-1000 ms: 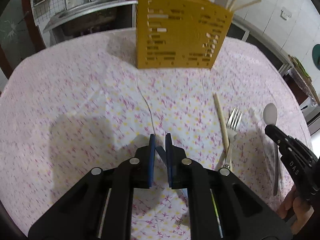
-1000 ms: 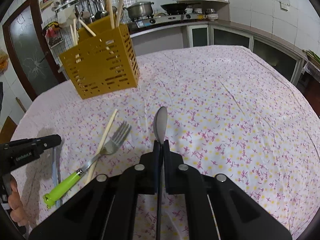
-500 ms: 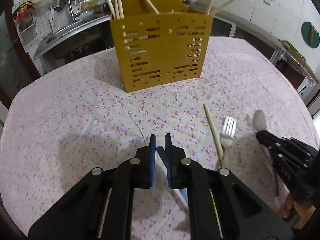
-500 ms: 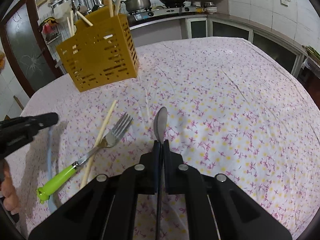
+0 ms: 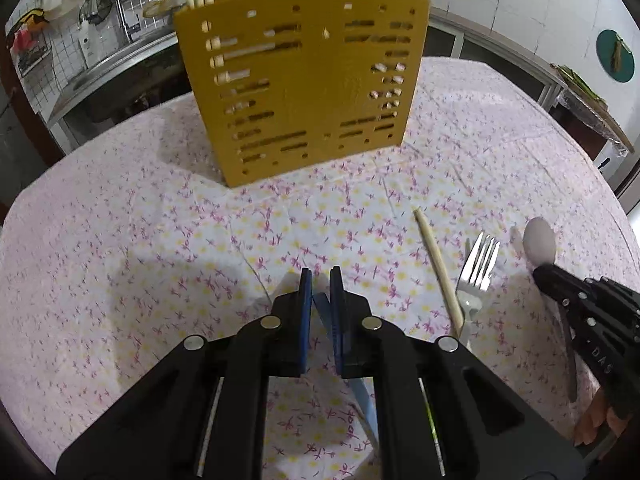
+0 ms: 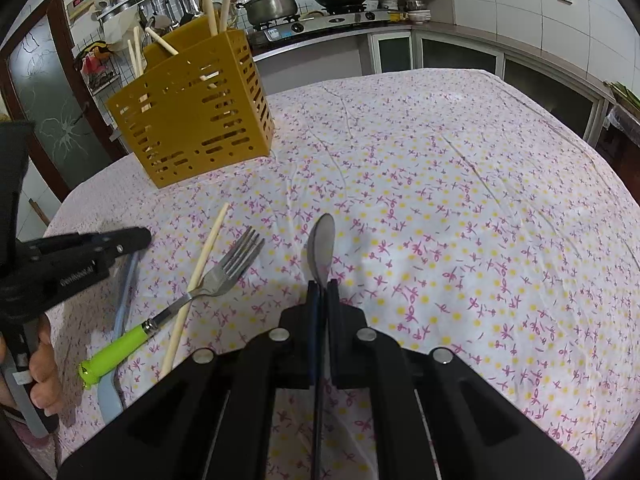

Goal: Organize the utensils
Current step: 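Lift the knife and the spoon off the cloth with both tools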

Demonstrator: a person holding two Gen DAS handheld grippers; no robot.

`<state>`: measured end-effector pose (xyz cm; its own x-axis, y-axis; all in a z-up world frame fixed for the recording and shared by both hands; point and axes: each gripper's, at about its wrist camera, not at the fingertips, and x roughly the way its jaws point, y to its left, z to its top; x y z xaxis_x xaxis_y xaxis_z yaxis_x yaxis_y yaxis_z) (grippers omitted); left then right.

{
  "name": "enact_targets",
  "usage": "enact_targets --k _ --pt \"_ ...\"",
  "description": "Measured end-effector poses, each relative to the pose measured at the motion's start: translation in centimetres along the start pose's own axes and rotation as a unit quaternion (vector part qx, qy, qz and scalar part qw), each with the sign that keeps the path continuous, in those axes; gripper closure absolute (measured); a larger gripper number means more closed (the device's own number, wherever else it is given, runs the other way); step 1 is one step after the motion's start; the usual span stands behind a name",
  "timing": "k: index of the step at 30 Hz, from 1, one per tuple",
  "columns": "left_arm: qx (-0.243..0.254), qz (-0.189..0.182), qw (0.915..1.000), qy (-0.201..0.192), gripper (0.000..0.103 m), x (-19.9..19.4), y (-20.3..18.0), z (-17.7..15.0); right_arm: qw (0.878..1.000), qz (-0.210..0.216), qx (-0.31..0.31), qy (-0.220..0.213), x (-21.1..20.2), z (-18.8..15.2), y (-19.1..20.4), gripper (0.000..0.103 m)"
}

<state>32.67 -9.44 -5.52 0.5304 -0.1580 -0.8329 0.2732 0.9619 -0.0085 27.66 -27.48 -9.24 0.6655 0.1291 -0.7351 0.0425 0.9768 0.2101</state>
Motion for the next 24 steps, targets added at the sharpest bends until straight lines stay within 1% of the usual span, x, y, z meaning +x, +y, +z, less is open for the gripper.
enact_targets --k 2,4,7,11,20,24 --pt "-0.005 -0.001 1.0000 0.009 0.095 0.5 0.1 -0.4 1.000 0.000 0.001 -0.001 -0.1 0.0 0.0 0.099" --pt "-0.005 -0.002 1.0000 0.007 0.095 0.4 0.1 -0.6 1.000 0.000 0.000 -0.003 -0.1 0.0 0.1 0.099" --pt "-0.022 -0.023 0.9994 0.010 0.095 -0.1 0.8 -0.8 1.000 0.000 -0.001 -0.006 -0.3 -0.1 0.1 0.099" --pt "-0.029 -0.026 0.9989 0.025 0.095 0.2 1.2 -1.1 1.000 -0.001 -0.002 -0.004 -0.1 -0.1 0.3 0.099" --pt "-0.029 -0.013 0.9986 0.043 0.094 -0.2 0.7 -1.9 1.000 -0.001 0.000 -0.004 0.0 -0.1 0.2 0.098" --pt "-0.032 -0.011 0.9982 0.048 0.092 -0.2 0.3 -2.2 1.000 0.000 0.000 -0.004 -0.1 -0.1 0.0 0.098"
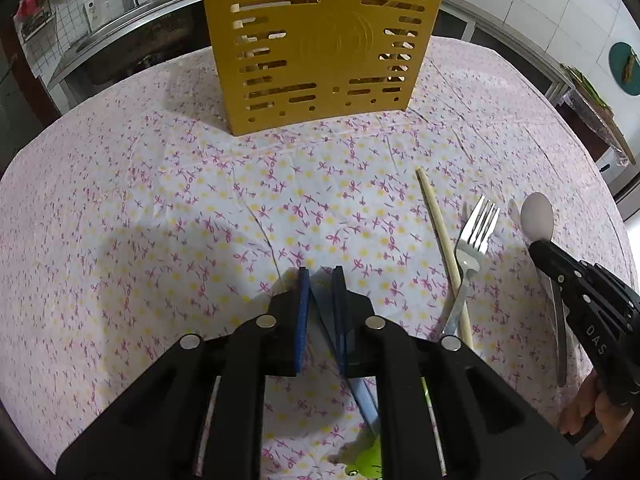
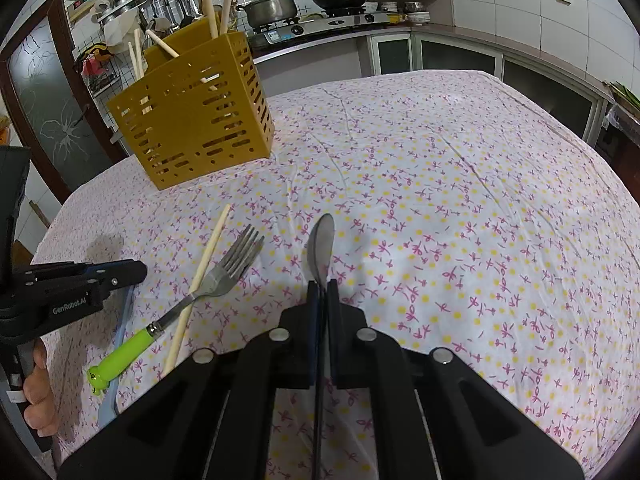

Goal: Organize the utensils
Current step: 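Lift the knife and the spoon off the cloth with both tools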

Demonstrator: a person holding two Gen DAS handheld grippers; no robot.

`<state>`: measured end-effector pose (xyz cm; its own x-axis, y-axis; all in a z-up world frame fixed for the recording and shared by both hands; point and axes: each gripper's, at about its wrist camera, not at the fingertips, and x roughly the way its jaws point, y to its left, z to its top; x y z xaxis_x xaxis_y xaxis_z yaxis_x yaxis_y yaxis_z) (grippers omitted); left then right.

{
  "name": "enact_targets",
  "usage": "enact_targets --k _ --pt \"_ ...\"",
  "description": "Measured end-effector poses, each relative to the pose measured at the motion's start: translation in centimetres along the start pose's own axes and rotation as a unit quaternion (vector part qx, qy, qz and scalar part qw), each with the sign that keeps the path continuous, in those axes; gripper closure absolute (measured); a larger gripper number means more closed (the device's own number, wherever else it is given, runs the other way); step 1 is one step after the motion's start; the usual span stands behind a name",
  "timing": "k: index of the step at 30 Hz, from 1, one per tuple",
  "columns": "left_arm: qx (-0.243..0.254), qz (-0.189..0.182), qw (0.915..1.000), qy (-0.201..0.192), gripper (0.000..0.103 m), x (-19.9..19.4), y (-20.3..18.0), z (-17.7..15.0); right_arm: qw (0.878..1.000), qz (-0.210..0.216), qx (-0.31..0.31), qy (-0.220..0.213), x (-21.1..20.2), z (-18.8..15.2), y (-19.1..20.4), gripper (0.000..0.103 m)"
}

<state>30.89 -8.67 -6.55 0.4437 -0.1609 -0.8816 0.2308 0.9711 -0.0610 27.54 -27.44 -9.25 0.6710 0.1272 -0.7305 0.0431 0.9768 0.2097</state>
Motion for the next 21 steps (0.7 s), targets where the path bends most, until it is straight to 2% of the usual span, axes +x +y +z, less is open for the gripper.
enact_targets --k 6,10,16,21 --pt "0.005 0.009 0.9999 -0.005 0.090 0.0 -0.6 -0.2 1.000 -0.002 -0.004 -0.001 -0.1 -0.1 0.1 0.099" --pt "0.018 0.020 0.9995 -0.015 0.094 0.2 -1.3 -0.2 1.000 -0.003 -0.007 -0.006 -0.3 -0.1 0.2 0.099" --pt "0.017 0.016 0.9995 -0.022 0.094 0.1 -1.3 0.2 1.000 -0.004 -0.007 -0.013 -0.7 -0.2 0.2 0.099" --pt "0.021 0.017 0.9981 -0.055 0.094 -1.3 -1.3 0.5 1.000 0.001 -0.003 -0.019 -1.1 -0.4 0.1 0.099"
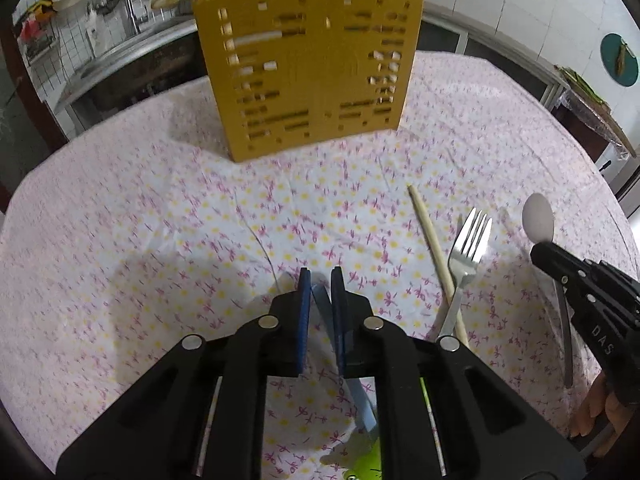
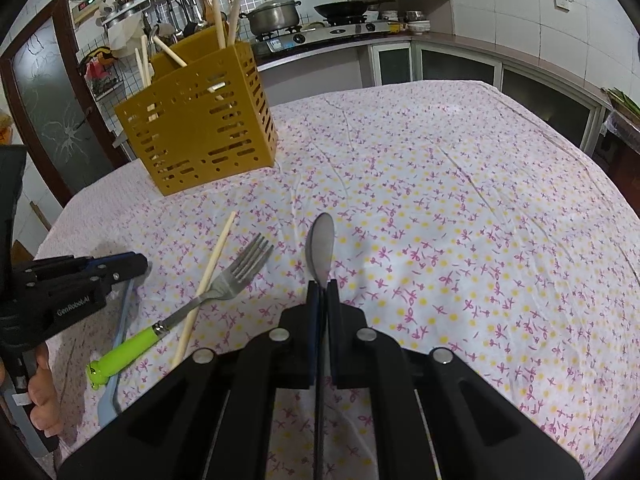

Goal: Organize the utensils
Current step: 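Lift the knife and the spoon off the cloth with both tools, then carry the knife and the spoon above the yellow holder with both tools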

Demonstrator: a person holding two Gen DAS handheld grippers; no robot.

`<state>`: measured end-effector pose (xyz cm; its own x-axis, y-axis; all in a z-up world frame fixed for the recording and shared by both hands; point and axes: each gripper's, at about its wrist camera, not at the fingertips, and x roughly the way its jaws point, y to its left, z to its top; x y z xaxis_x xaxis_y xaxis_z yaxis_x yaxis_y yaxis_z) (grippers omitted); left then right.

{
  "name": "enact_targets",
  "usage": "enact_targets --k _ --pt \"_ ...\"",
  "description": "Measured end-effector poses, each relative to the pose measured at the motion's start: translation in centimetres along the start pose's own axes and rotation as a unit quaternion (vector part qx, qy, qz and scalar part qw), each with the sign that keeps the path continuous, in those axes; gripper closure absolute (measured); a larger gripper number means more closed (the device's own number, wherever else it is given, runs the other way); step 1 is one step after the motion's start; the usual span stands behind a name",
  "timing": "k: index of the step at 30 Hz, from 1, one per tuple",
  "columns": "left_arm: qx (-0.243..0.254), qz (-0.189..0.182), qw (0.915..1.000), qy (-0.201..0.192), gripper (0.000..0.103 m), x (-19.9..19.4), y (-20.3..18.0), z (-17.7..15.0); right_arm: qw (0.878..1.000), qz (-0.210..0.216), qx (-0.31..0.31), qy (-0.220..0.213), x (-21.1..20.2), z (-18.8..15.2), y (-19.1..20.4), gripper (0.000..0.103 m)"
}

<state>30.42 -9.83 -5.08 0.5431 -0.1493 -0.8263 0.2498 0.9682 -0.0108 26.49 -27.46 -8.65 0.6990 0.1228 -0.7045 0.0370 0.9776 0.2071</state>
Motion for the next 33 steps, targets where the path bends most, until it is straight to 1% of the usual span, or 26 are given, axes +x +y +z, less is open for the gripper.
enact_targets --k 4,8,11,13,15,16,19,22,25,29,33 --pt "0.009 0.013 0.9989 -0.044 0.094 -2.2 0.3 0.6 1.000 0.009 -0.001 -0.013 -1.0 0.5 0.2 0.099" --pt "0.011 0.016 0.9952 -0.096 0.095 -5.3 1.0 1.3 0.999 0.027 -0.007 -0.029 -2.3 1.8 0.6 0.099" --pt "0.020 0.020 0.9900 -0.138 0.095 -7.6 1.3 1.5 0.998 0.039 -0.013 -0.051 -3.5 3.1 0.8 0.099" --pt "0.021 0.016 0.9871 -0.158 0.096 -8.6 1.7 1.8 0.997 0.040 -0.019 -0.064 -4.1 3.9 0.9 0.099" --pt "0.021 0.011 0.9847 -0.172 0.097 -9.4 1.8 2.2 0.996 0.047 -0.019 -0.076 -4.4 4.6 0.8 0.099" --pt "0.022 0.011 0.9831 -0.182 0.097 -9.8 1.8 2.4 0.994 0.059 -0.018 -0.085 -4.6 5.1 0.7 0.099" --pt "0.032 0.014 0.9785 -0.203 0.097 -11.0 1.8 2.9 0.993 0.063 -0.021 -0.097 -4.8 6.0 0.7 0.098" --pt "0.043 0.018 0.9716 -0.232 0.097 -12.3 1.6 3.6 0.991 0.068 -0.030 -0.113 -5.0 6.8 1.2 0.099" --pt "0.041 0.013 0.9705 -0.237 0.097 -12.8 2.0 4.6 0.989 0.069 -0.038 -0.129 -5.3 7.6 1.7 0.098" --pt "0.042 0.013 0.9692 -0.242 0.097 -12.9 2.0 5.3 0.987 0.068 -0.049 -0.139 -5.2 8.1 2.1 0.099" --pt "0.040 0.008 0.9704 -0.238 0.097 -12.3 2.3 5.4 0.987 0.066 -0.053 -0.136 -4.8 7.8 2.2 0.099"
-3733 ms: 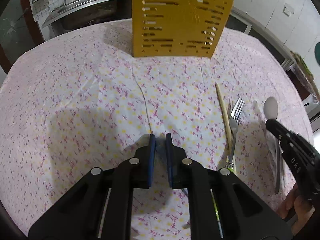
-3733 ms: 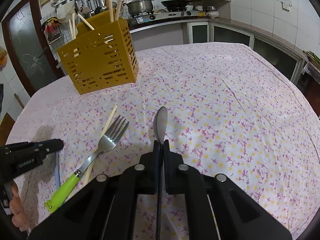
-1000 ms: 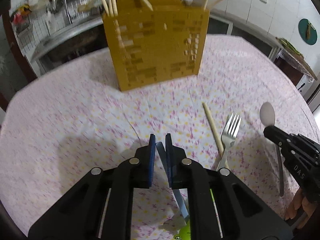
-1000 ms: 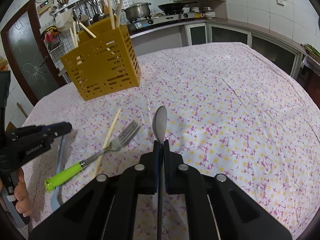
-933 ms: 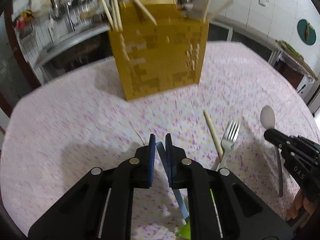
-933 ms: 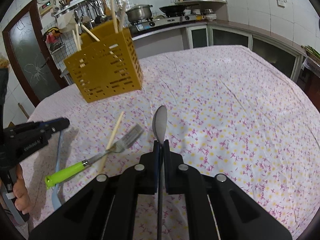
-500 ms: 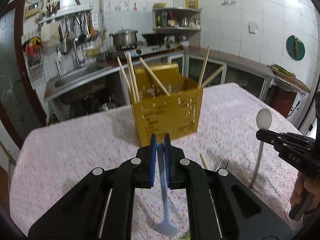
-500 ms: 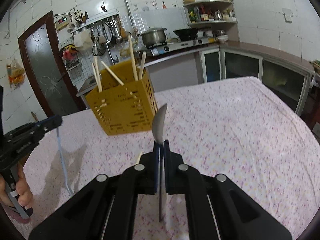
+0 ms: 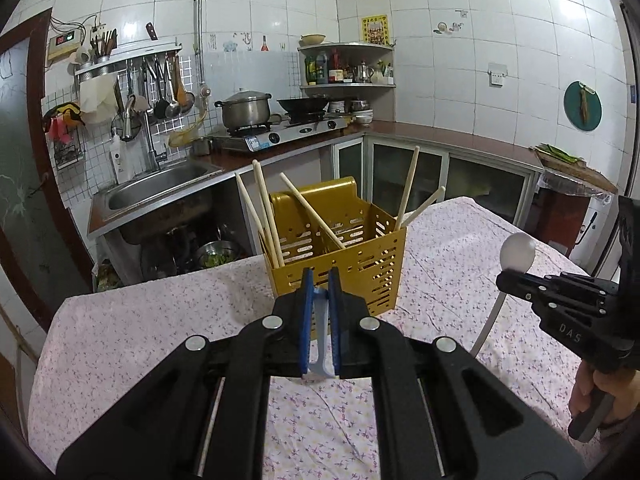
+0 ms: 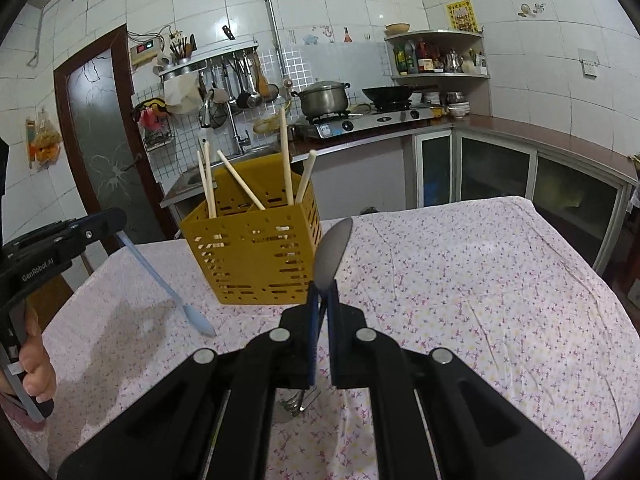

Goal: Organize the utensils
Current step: 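Carry the knife and the spoon above the yellow holder with both tools, then lower the knife into the holder and open the left tool while the right tool drops the spoon in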

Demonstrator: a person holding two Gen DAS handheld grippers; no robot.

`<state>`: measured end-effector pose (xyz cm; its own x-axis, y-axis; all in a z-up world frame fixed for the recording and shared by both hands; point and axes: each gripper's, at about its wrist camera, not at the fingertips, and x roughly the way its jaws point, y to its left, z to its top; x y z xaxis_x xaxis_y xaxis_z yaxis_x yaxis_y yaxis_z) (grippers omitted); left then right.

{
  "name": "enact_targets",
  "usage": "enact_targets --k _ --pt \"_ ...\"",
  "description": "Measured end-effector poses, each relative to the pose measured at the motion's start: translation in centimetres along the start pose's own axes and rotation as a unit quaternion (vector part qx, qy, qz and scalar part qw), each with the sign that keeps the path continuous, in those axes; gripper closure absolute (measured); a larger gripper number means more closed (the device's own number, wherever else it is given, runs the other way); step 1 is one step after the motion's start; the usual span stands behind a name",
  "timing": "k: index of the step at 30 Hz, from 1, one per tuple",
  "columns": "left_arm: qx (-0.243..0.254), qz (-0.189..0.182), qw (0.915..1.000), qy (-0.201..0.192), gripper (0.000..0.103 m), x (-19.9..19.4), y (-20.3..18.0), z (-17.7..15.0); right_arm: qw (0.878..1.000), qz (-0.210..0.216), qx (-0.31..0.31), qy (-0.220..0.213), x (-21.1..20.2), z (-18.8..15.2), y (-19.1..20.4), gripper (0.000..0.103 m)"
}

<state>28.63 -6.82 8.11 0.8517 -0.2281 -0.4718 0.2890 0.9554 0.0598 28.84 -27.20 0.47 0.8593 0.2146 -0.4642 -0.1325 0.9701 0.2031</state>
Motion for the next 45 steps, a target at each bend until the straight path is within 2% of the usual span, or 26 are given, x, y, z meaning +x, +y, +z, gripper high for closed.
enact_targets --k 12,25,30,36,41,45 --pt "-0.010 -0.007 0.9999 0.002 0.097 -0.4 0.5 -0.5 1.000 -0.008 -0.002 -0.004 -0.3 -0.2 0.2 0.099" --pt "-0.019 -0.007 0.9995 -0.022 0.097 -2.4 1.1 1.8 0.999 -0.002 -0.032 -0.042 -1.2 3.6 2.4 0.099" --pt "-0.026 -0.002 0.9988 -0.042 0.097 -3.2 2.2 4.0 0.996 0.001 -0.048 -0.071 -1.9 6.5 3.5 0.099" --pt "-0.028 0.000 0.9968 -0.075 0.097 -4.2 3.2 8.2 0.993 0.003 -0.064 -0.099 -1.9 11.1 4.9 0.099" --pt "-0.045 -0.002 0.9949 -0.091 0.097 -2.7 4.2 11.4 0.991 -0.004 -0.075 -0.114 -0.7 14.2 5.9 0.099" --pt "-0.043 0.000 0.9942 -0.099 0.097 -1.1 4.2 12.6 0.990 -0.017 -0.086 -0.111 1.4 15.7 6.4 0.099"
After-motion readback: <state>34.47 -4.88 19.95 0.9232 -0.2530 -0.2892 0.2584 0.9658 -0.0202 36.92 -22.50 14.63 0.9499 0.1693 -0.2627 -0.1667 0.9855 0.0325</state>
